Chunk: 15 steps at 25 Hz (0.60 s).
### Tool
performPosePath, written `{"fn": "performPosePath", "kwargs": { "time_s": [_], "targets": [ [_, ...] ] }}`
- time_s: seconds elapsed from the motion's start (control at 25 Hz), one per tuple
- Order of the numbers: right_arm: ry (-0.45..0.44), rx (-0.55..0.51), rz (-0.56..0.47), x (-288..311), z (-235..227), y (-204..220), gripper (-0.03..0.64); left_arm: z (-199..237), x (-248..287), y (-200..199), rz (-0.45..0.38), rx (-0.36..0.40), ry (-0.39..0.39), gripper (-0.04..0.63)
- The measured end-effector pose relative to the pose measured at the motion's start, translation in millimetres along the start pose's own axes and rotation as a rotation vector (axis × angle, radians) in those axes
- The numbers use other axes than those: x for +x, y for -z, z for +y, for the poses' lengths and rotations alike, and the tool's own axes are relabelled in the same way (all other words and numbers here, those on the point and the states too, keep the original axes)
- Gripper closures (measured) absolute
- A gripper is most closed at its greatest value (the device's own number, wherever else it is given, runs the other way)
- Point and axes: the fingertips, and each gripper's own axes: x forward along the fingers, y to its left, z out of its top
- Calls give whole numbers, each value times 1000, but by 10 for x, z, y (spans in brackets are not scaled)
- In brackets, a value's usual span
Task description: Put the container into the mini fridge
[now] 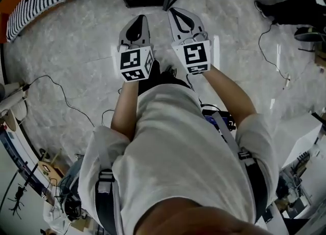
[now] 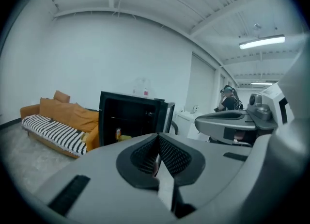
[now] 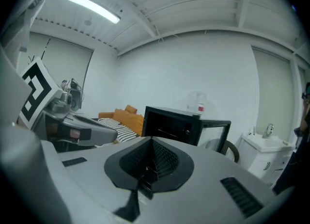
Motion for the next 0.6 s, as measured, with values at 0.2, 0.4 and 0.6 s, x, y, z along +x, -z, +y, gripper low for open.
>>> {"fn": "performPosePath", "kwargs": {
  "time_s": [0.2, 0.4, 0.6],
  "targets": [
    [36, 95, -76, -720, -218, -7, 580, -662, -315, -36, -54, 80, 34, 583],
    [123, 71, -139, -1247, -392, -58, 580, -1179, -397, -65, -88, 158, 95, 583],
    [165, 62, -152, -1555, -567, -40, 580, -1603, -379, -161, -100, 175, 166, 583]
  ]
}}
